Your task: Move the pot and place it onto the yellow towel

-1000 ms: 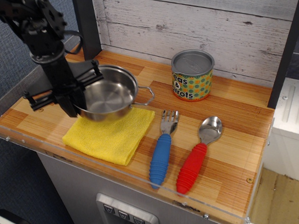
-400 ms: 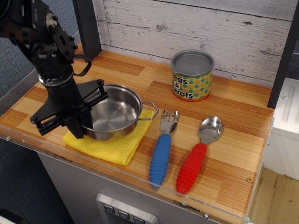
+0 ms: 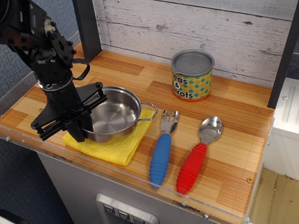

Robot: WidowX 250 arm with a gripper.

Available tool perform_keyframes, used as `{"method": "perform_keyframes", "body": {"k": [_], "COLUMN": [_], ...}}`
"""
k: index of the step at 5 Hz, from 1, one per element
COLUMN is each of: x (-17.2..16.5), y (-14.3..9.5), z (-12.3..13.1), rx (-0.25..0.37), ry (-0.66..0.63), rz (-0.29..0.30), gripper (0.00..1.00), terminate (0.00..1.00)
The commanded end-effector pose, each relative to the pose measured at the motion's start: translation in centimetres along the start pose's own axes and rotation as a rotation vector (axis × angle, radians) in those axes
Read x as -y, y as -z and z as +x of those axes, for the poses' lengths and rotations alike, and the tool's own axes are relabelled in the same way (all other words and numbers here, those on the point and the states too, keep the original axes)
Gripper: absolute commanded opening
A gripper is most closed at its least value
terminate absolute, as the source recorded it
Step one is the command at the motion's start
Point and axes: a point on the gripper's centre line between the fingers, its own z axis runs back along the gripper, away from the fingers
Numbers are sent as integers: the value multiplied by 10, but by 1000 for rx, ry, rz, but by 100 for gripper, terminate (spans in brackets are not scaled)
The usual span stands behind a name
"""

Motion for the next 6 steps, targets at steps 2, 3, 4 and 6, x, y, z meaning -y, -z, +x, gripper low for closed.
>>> {"method": "perform_keyframes", "body": {"k": [2,3,4,6], "x": [1,1,3,10], "y": [-3,-8,-19,-43], "z": [2,4,7,10], "rx": [-4,7,29,67], "ry": [19,33,33,70], "rz": [37,42,63,112], "gripper": [100,100,100,100], "terminate": [0,0,0,0]}}
